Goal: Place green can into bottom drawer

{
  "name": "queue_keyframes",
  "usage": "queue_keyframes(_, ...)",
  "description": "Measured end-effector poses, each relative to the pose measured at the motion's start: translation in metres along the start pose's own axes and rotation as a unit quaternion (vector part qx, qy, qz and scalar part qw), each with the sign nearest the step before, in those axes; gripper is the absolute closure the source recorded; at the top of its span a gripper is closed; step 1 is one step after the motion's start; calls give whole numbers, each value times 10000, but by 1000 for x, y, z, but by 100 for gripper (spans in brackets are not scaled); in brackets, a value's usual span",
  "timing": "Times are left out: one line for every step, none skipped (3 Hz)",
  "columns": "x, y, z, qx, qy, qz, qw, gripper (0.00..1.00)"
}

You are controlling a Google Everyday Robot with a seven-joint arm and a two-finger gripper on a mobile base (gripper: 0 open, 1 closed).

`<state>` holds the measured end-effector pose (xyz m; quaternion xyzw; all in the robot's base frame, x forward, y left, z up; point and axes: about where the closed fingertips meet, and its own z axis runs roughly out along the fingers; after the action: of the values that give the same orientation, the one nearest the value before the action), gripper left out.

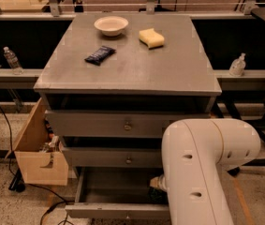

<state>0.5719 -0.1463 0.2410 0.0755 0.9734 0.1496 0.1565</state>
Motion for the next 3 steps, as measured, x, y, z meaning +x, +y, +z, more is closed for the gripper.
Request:
queue_keyframes(-2, -3, 16, -86, -115, 21, 9999, 100)
queue_keyframes(0, -5, 29, -35, -49, 44, 10000, 100)
queue_keyframes(0, -4, 30, -39, -44, 36, 10000, 82)
